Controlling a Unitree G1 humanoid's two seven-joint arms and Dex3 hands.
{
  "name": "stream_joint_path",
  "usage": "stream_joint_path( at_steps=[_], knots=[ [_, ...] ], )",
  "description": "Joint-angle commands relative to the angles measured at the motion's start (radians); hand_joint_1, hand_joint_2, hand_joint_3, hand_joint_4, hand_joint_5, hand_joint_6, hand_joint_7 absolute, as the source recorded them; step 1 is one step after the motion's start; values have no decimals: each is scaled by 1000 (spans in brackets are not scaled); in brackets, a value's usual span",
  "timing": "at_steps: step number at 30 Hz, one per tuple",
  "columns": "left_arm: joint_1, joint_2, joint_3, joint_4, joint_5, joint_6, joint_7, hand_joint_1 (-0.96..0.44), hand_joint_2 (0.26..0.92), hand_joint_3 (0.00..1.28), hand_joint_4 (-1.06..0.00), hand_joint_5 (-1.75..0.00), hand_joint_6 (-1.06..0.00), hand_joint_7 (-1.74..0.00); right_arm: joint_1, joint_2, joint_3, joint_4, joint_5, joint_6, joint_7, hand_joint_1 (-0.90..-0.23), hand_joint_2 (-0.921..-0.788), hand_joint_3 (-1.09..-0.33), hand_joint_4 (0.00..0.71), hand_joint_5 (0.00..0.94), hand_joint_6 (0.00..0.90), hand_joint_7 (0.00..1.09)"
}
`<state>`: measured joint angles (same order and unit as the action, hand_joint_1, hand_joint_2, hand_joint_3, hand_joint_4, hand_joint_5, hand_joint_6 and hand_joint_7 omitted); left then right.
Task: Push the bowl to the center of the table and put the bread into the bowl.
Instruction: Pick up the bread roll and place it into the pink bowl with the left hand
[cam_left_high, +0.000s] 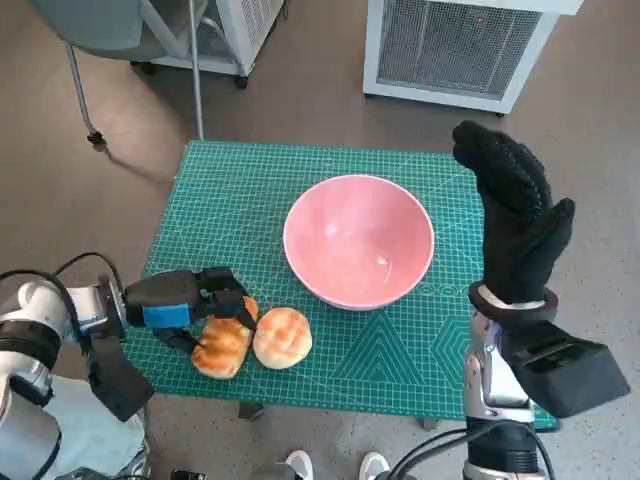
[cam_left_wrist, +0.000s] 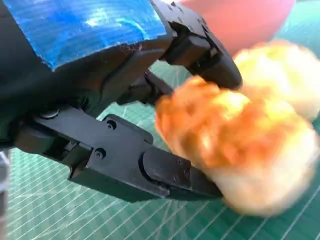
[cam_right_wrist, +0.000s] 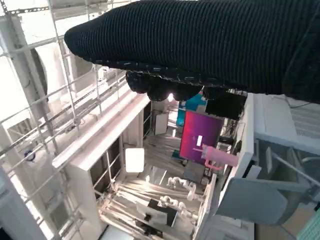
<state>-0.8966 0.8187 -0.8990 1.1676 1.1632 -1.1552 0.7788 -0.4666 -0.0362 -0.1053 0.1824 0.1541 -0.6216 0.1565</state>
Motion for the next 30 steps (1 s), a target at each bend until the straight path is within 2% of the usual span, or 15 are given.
stream_joint_path(
  at_steps=[1,13,23,30],
  knots=[
    [18,30,46,-23,-40,-22,-3,-2,921,182,-561,-1233,-496,-1364,3,4,0,16,2,0,-6,-541,-921,-787,311,30,-1,705],
    [-14,86,188,-66,-117,-50,3,-1,921,195,-546,-1240,-483,-1386,2,0,-3,23,7,-11,-1,-542,-921,-786,310,29,-1,701],
    [-66,129,335,-92,-230,-64,-80,0,921,92,-663,-1110,-597,-1271,5,-3,-4,21,12,-12,2,-542,-921,-784,310,29,-1,699],
    [-92,136,420,-118,-287,-44,-131,0,921,70,-691,-1078,-619,-1249,8,-5,-6,20,16,-14,4,-542,-921,-782,310,29,-1,699]
  ],
)
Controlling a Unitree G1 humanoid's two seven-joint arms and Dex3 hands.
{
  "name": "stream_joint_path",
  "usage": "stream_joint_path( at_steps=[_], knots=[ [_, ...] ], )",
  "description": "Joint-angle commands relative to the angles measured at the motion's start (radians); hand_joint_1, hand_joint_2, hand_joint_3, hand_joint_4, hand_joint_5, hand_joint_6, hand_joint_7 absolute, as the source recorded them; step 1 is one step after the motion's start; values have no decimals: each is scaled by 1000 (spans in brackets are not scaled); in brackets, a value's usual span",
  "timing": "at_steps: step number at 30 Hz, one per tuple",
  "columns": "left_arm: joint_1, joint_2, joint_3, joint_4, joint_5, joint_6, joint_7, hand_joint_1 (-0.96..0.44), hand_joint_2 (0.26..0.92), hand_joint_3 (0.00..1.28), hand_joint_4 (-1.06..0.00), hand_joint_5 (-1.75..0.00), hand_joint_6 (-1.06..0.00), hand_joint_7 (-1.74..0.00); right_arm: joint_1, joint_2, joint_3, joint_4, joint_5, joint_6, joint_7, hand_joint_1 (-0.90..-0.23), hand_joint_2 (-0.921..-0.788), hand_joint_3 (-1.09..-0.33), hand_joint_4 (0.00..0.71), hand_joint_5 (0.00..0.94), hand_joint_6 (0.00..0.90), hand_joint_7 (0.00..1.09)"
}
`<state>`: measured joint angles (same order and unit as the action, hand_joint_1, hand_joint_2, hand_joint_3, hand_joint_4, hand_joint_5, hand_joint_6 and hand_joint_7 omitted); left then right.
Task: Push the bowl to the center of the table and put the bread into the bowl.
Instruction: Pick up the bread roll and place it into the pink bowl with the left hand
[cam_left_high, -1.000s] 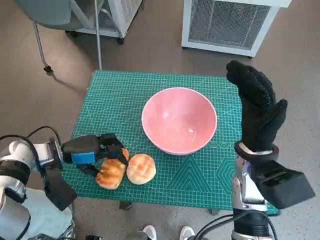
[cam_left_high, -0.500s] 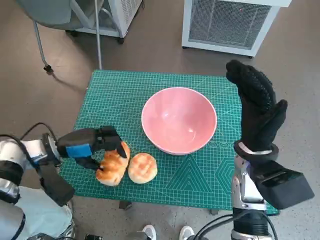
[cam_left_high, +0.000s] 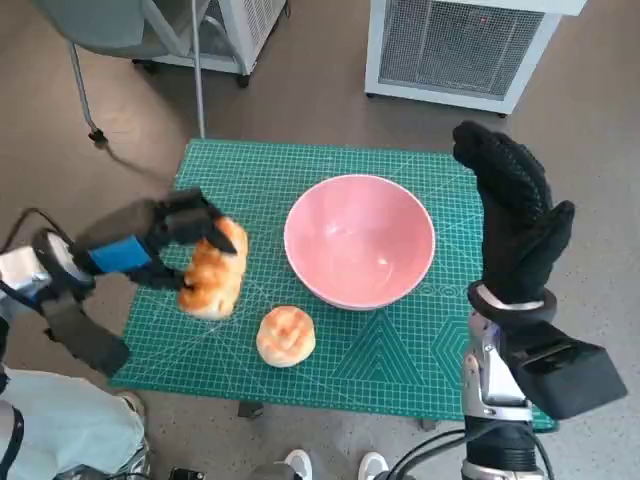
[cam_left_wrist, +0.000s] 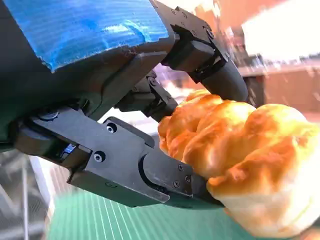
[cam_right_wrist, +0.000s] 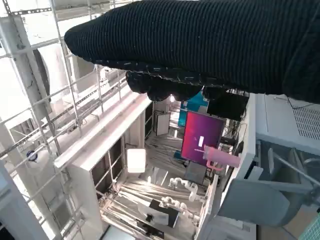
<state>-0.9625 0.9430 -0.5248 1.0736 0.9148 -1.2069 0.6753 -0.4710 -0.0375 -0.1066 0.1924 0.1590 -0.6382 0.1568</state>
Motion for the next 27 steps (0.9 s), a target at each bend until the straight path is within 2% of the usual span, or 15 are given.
stream_joint_path(
  at_steps=[1,6,13,20,27],
  knots=[
    [-32,10,57,-29,-47,9,-34,0,920,70,-692,-1076,-619,-1249,13,-4,-5,10,12,3,4,-542,-921,-782,310,29,-1,699],
    [-74,-15,104,-54,-80,20,-81,0,921,75,-679,-1091,-621,-1246,14,-7,-8,14,14,-2,6,-542,-921,-781,310,29,-1,700],
    [-168,-103,125,-59,-102,59,-158,-1,921,129,-624,-1149,-554,-1314,14,-7,-7,14,8,-5,3,-538,-921,-782,311,29,-1,701],
    [-246,-232,94,-69,-78,134,-215,-2,921,150,-583,-1167,-551,-1345,10,-4,-6,22,7,-10,2,-537,-921,-782,311,29,-1,701],
    [-289,-360,39,-60,-36,209,-229,-1,921,127,-600,-1136,-588,-1321,18,-8,-7,22,12,-15,7,-542,-921,-780,312,29,-1,702]
  ],
)
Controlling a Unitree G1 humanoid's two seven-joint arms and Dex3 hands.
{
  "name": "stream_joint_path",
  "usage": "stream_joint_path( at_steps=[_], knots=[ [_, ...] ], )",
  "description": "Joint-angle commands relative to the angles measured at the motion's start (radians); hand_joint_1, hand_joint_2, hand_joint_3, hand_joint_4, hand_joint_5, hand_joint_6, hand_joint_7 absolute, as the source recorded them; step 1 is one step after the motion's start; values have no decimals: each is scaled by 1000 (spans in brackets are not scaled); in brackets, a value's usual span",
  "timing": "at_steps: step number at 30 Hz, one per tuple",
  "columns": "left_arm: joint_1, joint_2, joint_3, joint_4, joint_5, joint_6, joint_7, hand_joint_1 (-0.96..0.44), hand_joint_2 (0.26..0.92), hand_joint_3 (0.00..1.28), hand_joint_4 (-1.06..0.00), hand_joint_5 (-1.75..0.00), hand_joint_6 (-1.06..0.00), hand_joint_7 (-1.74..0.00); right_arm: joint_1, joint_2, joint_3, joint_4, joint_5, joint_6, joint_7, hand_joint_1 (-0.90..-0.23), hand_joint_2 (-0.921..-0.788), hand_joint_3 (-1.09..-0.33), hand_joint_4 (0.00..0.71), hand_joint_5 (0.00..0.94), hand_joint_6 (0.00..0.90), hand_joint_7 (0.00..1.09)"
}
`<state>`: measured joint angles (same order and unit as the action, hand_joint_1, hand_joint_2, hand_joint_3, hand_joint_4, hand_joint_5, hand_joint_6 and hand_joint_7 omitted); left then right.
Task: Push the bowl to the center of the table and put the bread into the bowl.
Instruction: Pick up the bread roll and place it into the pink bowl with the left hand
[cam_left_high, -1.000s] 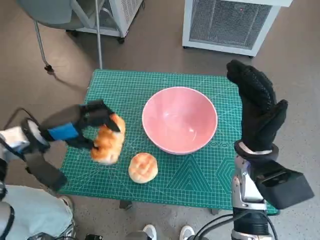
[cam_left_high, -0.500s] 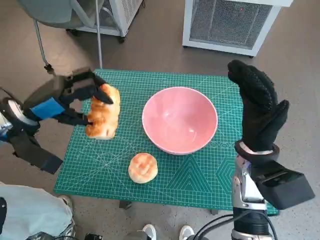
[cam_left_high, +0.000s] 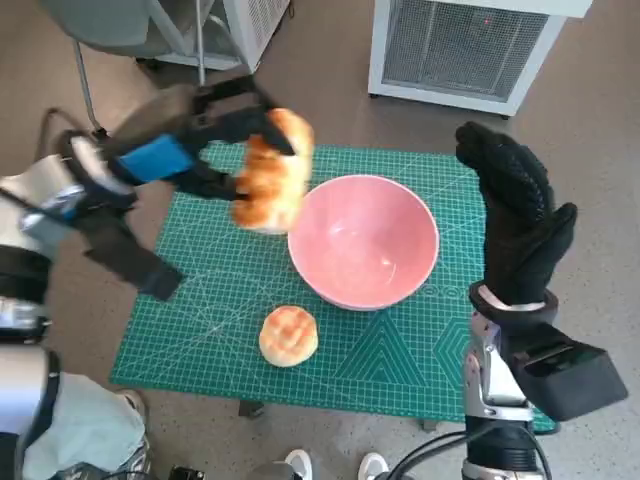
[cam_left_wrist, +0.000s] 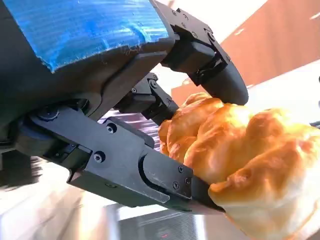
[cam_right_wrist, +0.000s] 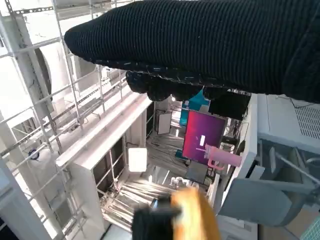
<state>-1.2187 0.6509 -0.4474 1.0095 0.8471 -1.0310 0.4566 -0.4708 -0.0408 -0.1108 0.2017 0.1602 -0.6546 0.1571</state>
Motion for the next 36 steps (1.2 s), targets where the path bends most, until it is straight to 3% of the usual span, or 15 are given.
stream_joint_path(
  at_steps=[1,7,15,33,35,36],
  knots=[
    [-35,-76,-43,6,35,37,-10,-1,921,118,-612,-1122,-596,-1314,18,-5,-3,12,11,2,7,-543,-921,-780,312,29,-1,702],
    [-64,-184,-103,81,57,71,-37,-1,920,79,-675,-1058,-624,-1281,33,-10,-5,-4,18,3,13,-545,-921,-778,312,29,-1,703],
    [-77,-268,-173,169,94,138,-53,-1,920,86,-668,-1062,-616,-1293,55,-17,-7,-31,15,7,11,-546,-921,-787,314,29,-1,691],
    [-60,-305,-201,219,69,162,-150,-1,920,121,-641,-1126,-557,-1323,76,-26,-15,-56,17,18,2,-541,-921,-800,310,25,-1,665],
    [-45,-323,-170,238,16,194,-263,-1,921,149,-604,-1165,-531,-1348,73,-22,-15,-57,15,23,-4,-541,-921,-799,310,25,-1,664],
    [-40,-329,-159,243,-5,210,-307,-124,921,215,-505,-955,-478,-1413,73,-21,-14,-58,14,24,-5,-541,-921,-799,310,25,-1,662]
  ],
)
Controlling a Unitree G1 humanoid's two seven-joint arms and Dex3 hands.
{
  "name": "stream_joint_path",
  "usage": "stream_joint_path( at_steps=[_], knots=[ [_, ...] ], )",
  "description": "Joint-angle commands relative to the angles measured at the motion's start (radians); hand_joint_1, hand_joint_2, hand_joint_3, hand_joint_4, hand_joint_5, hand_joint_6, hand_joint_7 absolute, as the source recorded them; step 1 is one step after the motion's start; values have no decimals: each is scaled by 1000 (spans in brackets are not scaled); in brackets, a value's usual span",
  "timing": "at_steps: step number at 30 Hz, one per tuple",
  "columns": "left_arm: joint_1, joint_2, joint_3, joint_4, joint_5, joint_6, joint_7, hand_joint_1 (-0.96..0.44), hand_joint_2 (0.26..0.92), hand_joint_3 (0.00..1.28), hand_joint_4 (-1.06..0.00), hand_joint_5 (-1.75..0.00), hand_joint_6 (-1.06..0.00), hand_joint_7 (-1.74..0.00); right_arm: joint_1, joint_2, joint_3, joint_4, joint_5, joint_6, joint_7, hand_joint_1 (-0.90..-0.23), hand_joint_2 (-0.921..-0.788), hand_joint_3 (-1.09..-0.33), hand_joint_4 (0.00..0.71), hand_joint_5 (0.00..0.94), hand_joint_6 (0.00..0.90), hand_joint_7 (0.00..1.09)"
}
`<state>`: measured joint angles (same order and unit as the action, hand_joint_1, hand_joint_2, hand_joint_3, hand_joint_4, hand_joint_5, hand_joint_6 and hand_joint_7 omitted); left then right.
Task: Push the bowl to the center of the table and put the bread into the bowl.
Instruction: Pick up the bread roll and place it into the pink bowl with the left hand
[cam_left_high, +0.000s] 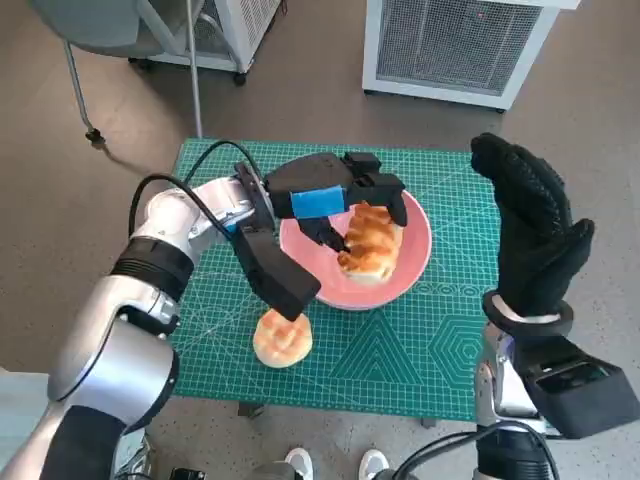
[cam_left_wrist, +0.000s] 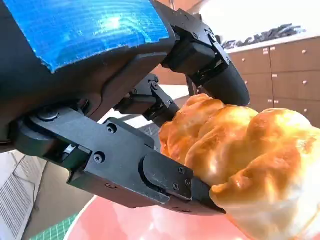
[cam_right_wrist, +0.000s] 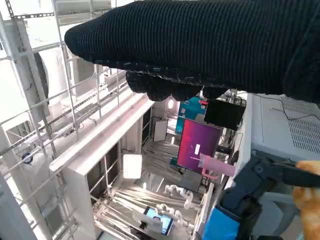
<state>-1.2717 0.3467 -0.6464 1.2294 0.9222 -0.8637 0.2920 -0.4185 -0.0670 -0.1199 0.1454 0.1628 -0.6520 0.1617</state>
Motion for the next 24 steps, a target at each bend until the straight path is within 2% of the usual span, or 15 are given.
stream_joint_path(
  at_steps=[1,2,3,4,6,7,11,16,24],
  knots=[
    [18,-28,49,23,-98,63,-187,-168,921,238,-490,-843,-460,-1437,20,7,-4,-3,10,23,-11,-542,-921,-799,310,25,-1,662],
    [21,-27,54,18,-108,76,-213,-181,906,239,-440,-614,-387,-1317,20,7,-4,-4,10,23,-12,-542,-921,-799,310,24,-1,661],
    [24,-24,62,10,-124,91,-249,-147,897,188,-386,-414,-356,-1017,19,8,-3,-4,8,25,-13,-542,-921,-799,309,24,-1,660],
    [27,-22,68,1,-136,103,-278,-140,892,163,-337,-331,-323,-885,19,8,-3,-4,7,26,-14,-542,-921,-799,309,24,-1,659],
    [34,-10,86,-24,-171,117,-343,-142,886,78,-195,-137,-247,-494,16,8,-3,-2,6,28,-15,-541,-921,-799,309,24,-1,658],
    [39,-2,99,-44,-192,121,-381,-149,884,55,-149,-87,-218,-386,15,8,-2,-1,4,27,-15,-541,-921,-799,309,24,-1,657],
    [68,26,156,-133,-284,150,-521,-205,881,19,-81,-20,-143,-208,11,11,0,5,-2,24,-17,-541,-921,-799,309,23,-1,657],
    [144,81,230,-296,-394,161,-634,-262,881,9,-73,-7,-138,-163,12,16,8,1,-9,22,-19,-540,-921,-801,308,22,-1,656],
    [335,203,377,-664,-562,188,-698,-307,878,3,-119,-21,-201,-166,10,13,8,10,-15,12,-18,-540,-921,-804,308,22,-1,658]
  ],
)
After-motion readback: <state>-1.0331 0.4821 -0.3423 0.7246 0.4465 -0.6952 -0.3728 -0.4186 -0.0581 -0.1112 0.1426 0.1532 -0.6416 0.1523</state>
